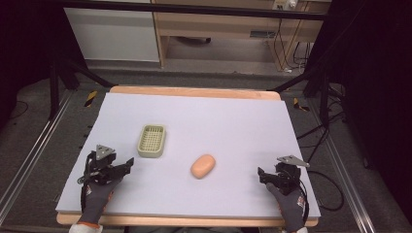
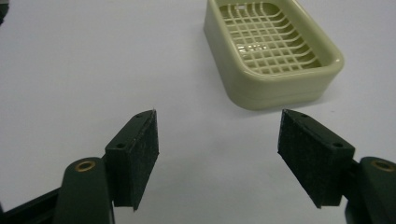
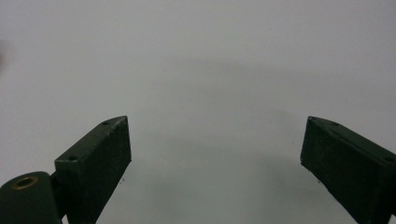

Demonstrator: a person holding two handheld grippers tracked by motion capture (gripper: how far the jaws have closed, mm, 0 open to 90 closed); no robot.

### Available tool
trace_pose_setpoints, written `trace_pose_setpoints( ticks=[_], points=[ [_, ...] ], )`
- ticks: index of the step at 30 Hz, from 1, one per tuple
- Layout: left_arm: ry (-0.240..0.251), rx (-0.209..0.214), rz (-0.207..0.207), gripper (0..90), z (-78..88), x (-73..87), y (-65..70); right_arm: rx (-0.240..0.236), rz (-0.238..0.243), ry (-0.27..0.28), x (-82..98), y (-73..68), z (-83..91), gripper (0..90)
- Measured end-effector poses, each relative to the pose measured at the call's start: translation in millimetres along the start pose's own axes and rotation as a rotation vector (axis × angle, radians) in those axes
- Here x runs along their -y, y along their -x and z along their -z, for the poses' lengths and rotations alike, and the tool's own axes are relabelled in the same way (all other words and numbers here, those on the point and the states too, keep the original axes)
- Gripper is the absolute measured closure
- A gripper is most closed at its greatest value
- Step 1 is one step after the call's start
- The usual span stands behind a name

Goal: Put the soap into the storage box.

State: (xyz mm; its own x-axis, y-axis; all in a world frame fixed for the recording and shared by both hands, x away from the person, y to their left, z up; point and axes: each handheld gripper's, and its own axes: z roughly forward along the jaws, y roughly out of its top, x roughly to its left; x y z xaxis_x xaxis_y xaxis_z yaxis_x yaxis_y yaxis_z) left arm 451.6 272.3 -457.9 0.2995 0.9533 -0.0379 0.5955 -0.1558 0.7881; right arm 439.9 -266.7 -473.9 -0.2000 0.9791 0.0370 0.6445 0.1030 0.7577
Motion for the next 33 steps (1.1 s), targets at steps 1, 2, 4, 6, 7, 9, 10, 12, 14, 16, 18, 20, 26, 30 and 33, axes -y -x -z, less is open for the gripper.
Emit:
trace_pose_setpoints(
  ticks=[1, 2, 4, 6, 7, 9, 10, 12, 14, 16, 18, 20, 26, 30, 33],
  points=[
    [0.003, 0.003, -0.005, 28.6, 0.8, -0.5, 1.9, 0.0, 0.003, 0.002, 0.2, 0.7, 0.3, 8.8],
    [0.003, 0.003, -0.005, 28.9, 0.8, -0.5, 1.9, 0.001, 0.003, 0.008, 0.2, 1.3, 0.9, 8.8],
    [0.012, 0.014, -0.006, 29.1, 2.1, -1.8, 6.5, 0.001, 0.003, 0.011, 0.1, 1.8, 1.4, 8.5],
    [0.017, 0.025, -0.012, 29.2, 3.3, -3.4, 10.8, 0.005, -0.001, 0.014, 0.3, 2.6, 2.1, 8.4],
    [0.02, 0.029, -0.014, 29.2, 3.5, -3.9, 12.5, 0.005, -0.001, 0.014, 0.3, 2.6, 2.1, 8.4],
    [0.022, 0.046, -0.026, 29.2, 4.1, -5.2, 19.7, 0.002, -0.003, 0.017, 0.3, 3.2, 2.4, 7.5],
    [0.023, 0.055, -0.033, 29.2, 4.5, -5.8, 22.5, 0.004, -0.003, 0.015, 0.3, 3.1, 2.3, 7.2],
    [0.023, 0.059, -0.037, 29.2, 5.2, -6.3, 24.8, 0.005, -0.002, 0.016, 0.4, 3.3, 2.2, 7.2],
    [0.028, 0.073, -0.05, 29.1, 6.9, -8.1, 31.2, 0.005, -0.006, 0.016, 0.3, 3.6, 2.5, 7.1],
    [0.03, 0.081, -0.06, 29.1, 6.5, -8.8, 34.9, 0.007, -0.009, 0.015, 0.3, 3.9, 2.4, 7.1],
    [0.025, 0.087, -0.072, 29.0, 5.5, -9.4, 38.4, 0.006, -0.01, 0.016, 0.3, 4.5, 2.6, 7.1],
    [0.025, 0.094, -0.078, 28.9, 4.9, -10.0, 41.8, 0.006, -0.011, 0.017, 0.3, 4.3, 2.6, 7.0],
    [0.027, 0.119, -0.098, 28.6, 6.1, -12.3, 52.3, 0.003, -0.001, 0.011, 0.4, 2.6, 1.9, 7.0],
    [0.027, 0.144, -0.116, 28.2, 5.6, -14.5, 60.5, 0.002, 0.005, 0.008, 0.6, 1.5, 1.2, 7.4],
    [0.028, 0.149, -0.122, 28.1, 4.5, -15.4, 64.4, 0.001, 0.004, 0.005, 0.8, 1.5, 1.4, 7.6]
  ],
)
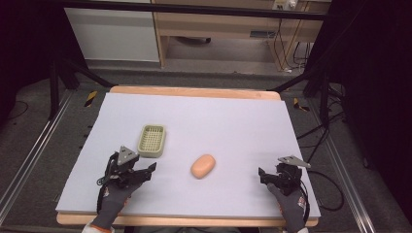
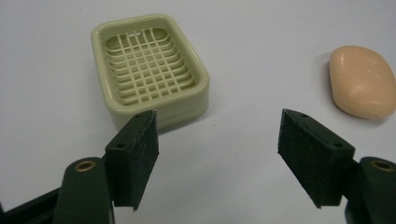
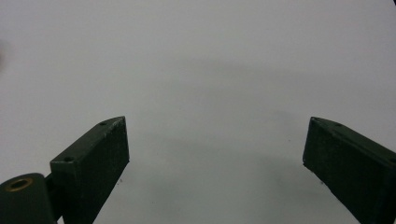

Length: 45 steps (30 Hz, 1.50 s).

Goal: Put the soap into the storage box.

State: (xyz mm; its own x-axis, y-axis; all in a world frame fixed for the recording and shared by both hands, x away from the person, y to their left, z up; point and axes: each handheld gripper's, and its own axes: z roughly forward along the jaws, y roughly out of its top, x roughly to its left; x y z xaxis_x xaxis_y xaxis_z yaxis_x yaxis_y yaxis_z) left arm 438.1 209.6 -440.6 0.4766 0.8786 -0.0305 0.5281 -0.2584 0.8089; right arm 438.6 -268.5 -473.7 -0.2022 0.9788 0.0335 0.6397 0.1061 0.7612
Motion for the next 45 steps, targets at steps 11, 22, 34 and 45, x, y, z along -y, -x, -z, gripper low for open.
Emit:
trace_pose_setpoints(
  ticks=[11, 22, 34, 45],
  points=[
    [0.006, 0.033, -0.037, 26.8, -3.5, -9.6, 14.7, -0.003, -0.001, 0.0, 0.1, -0.6, -0.4, 8.0],
    [0.001, 0.051, -0.076, 25.2, -4.0, -19.7, 22.1, 0.005, -0.006, 0.008, -0.2, -0.7, 0.0, 7.7],
    [-0.016, 0.079, -0.12, 23.9, -10.3, -34.6, 32.2, 0.014, -0.004, 0.015, -0.8, -1.9, 0.3, 7.2],
    [-0.033, 0.108, -0.153, 23.2, -16.8, -48.6, 46.1, 0.014, -0.003, 0.014, -1.1, -2.3, -0.2, 7.1]
  ],
)
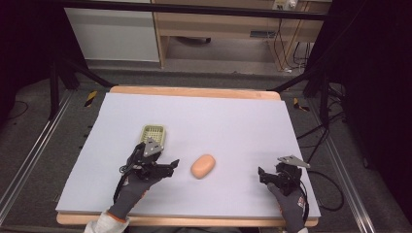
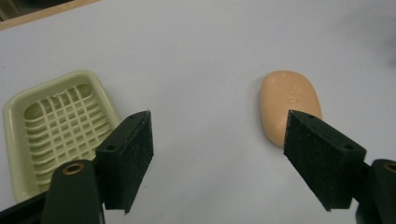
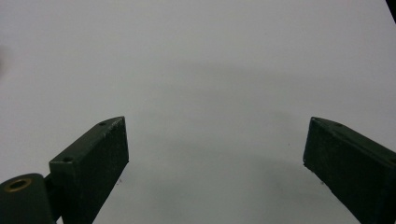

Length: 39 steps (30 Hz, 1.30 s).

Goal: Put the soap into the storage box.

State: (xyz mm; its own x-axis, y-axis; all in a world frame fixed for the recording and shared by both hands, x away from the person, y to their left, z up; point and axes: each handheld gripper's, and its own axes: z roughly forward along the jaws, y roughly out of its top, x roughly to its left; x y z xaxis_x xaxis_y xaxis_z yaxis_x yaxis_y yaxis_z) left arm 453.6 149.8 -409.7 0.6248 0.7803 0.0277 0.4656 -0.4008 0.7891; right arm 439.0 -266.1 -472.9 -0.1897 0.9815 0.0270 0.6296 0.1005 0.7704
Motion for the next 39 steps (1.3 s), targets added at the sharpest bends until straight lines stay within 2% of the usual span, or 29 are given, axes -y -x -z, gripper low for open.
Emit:
trace_pose_setpoints(
  ticks=[13, 20, 21, 39],
  points=[
    [0.002, 0.029, -0.019, 22.9, -9.5, -16.4, 13.0, 0.002, 0.002, -0.002, -0.3, -0.1, -0.1, 6.9],
    [-0.022, 0.032, -0.037, 23.3, -19.4, -18.5, 18.9, 0.001, 0.001, -0.002, -0.4, 0.0, -0.2, 6.9],
    [-0.02, 0.035, -0.029, 23.2, -21.0, -18.6, 20.1, 0.0, 0.001, -0.002, -0.4, 0.0, -0.2, 6.9],
    [-0.041, 0.069, -0.045, 21.8, -37.5, -22.3, 31.2, -0.002, -0.001, -0.001, -1.1, -0.9, -0.6, 6.7]
  ],
)
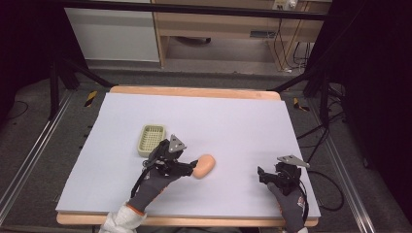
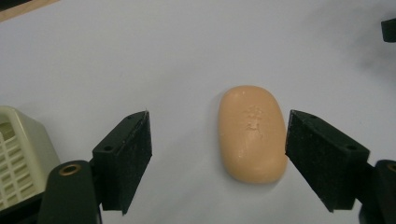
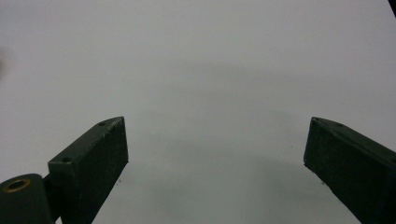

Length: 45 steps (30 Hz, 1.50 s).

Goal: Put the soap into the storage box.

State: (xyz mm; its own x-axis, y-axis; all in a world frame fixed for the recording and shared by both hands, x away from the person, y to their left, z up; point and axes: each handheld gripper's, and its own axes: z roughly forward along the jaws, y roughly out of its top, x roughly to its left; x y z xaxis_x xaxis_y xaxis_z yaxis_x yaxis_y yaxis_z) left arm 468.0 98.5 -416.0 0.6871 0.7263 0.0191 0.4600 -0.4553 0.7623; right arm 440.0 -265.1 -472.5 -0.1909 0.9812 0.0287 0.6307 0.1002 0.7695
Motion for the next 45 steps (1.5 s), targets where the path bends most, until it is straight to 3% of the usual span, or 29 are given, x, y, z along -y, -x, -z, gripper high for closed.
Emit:
trace_pose_setpoints(
  ticks=[23, 45],
  points=[
    [-0.069, 0.026, -0.04, 20.3, -31.1, -6.5, 18.7, -0.005, 0.018, -0.001, -0.6, -1.8, -0.8, 6.6],
    [-0.116, 0.023, -0.053, 19.6, -56.5, -5.7, 24.0, -0.012, 0.021, -0.006, -0.8, -2.3, -1.7, 6.6]
  ],
)
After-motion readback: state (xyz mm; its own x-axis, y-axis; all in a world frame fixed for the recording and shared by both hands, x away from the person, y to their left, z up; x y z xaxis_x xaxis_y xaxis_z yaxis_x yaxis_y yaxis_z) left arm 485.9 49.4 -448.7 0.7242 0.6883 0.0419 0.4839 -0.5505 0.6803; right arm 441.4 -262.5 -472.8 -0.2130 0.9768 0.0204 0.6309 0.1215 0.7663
